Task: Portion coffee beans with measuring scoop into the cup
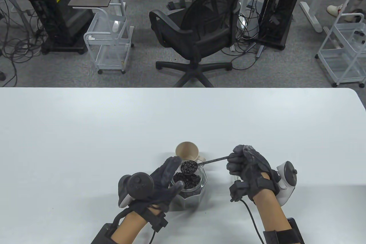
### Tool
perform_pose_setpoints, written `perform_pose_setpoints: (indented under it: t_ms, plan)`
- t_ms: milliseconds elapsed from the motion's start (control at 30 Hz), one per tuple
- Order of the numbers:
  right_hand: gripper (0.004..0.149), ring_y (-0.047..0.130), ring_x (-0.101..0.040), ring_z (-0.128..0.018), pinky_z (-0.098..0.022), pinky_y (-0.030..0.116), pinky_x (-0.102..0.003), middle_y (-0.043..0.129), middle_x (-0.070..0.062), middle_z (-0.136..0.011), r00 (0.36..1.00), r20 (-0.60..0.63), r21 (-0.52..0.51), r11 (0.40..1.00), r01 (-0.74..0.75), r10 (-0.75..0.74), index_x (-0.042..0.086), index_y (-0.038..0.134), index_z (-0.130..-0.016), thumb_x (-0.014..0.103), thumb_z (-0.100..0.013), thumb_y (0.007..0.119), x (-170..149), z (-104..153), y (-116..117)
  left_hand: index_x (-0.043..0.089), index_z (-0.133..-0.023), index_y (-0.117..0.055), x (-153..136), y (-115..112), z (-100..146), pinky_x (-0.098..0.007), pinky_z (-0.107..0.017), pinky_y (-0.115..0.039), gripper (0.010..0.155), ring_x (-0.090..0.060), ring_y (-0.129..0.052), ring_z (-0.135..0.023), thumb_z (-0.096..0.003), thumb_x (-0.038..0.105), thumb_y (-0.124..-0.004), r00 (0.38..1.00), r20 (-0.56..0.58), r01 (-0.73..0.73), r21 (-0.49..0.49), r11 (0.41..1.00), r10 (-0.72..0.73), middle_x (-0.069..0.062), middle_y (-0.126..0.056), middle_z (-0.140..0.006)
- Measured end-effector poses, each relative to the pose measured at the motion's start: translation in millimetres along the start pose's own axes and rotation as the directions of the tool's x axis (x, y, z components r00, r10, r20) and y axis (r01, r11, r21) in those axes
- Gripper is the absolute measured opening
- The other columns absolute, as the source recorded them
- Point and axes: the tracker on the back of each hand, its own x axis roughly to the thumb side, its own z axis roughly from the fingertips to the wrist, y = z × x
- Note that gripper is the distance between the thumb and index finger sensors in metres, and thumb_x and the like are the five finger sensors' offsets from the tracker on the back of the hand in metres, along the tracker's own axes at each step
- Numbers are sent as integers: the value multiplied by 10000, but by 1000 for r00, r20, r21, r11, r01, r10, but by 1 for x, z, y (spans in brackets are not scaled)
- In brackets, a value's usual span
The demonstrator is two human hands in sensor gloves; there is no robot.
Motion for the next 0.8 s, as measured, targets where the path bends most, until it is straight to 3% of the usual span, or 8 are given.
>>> perform_pose_setpoints:
  t_ms: [333, 800]
  plan:
    - [429, 1055, -427, -473, -367, 848, -518, 924, -234, -683, 995, 10, -38, 994, 102, -102, 44, 778, -854, 340, -547, 737, -3, 1, -2, 248, -1145, -371, 0, 0, 0, -674, -690, -532, 863, -528, -683, -999, -463, 749, -544, 1000, -3, 3, -9, 1000, -3, -200, -484, -1178]
    - [450, 1003, -493, -562, -419, 809, -555, 866, -274, -759, 998, 15, -37, 997, -61, 62, 30, 738, -895, 305, -539, 734, -16, -5, 3, 246, -1144, -370, -1, 0, 0, -675, -688, -534, 863, -530, -683, -998, -463, 746, -545, 1000, -4, -1, -10, 1000, 1, -204, -483, -1176]
